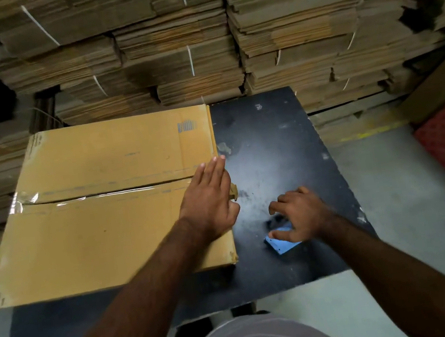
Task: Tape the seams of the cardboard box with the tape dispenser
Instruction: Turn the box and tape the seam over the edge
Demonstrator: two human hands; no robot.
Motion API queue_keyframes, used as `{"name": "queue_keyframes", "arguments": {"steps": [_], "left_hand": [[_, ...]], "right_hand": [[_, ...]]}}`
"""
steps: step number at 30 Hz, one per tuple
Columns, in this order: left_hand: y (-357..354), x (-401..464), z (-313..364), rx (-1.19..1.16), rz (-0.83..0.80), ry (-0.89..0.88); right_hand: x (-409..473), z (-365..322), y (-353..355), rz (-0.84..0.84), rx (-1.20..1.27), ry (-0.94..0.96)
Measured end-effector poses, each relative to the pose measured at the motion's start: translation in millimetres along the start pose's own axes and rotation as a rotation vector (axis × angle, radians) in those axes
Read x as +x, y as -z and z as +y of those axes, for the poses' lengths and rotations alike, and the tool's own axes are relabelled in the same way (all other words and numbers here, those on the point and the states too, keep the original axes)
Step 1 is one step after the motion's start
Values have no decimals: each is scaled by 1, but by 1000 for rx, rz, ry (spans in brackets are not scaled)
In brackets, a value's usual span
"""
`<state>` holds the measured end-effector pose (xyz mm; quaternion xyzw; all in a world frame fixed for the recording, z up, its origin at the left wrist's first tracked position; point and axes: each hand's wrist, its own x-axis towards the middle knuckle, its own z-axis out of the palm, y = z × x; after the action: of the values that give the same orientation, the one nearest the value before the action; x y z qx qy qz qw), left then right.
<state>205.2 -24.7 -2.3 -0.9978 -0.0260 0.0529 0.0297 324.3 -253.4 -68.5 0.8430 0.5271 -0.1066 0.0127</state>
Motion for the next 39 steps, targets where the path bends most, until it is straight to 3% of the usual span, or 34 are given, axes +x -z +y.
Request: {"name": "queue_keyframes", "arguments": {"steps": [3,7,13,15,18,20,22,24,26,28,32,39], "left_hand": [[0,0,0,-1,8,-4],[-3,-1,1,-55,35,1],[0,17,4,-221,81,21],[3,22,4,-164,58,11],[8,24,5,60,7,-49],[8,27,6,112,-38,-71],[10,31,3,16,-69,-76],[16,30,-6,-212,-30,-63],[22,23,-18,-423,107,30],[24,10,-33,-552,238,185],[12,-12,-54,-607,214,299],[-8,-53,-78,-591,232,425]], "right_hand": [[-26,5,-6,-107,-63,67],[-58,-3,-25,-88,-72,-8],[-24,-37,-26,-22,76,-548],[1,-43,-19,-58,132,-726],[20,-44,-10,-94,254,-845],[20,-46,1,-136,226,-866],[21,-49,16,-75,169,-845],[28,-53,30,173,352,-740],[43,-60,45,424,634,-600],[66,-76,62,526,767,-478],[105,-114,77,418,794,-365],[123,-133,66,361,649,-467]]}}
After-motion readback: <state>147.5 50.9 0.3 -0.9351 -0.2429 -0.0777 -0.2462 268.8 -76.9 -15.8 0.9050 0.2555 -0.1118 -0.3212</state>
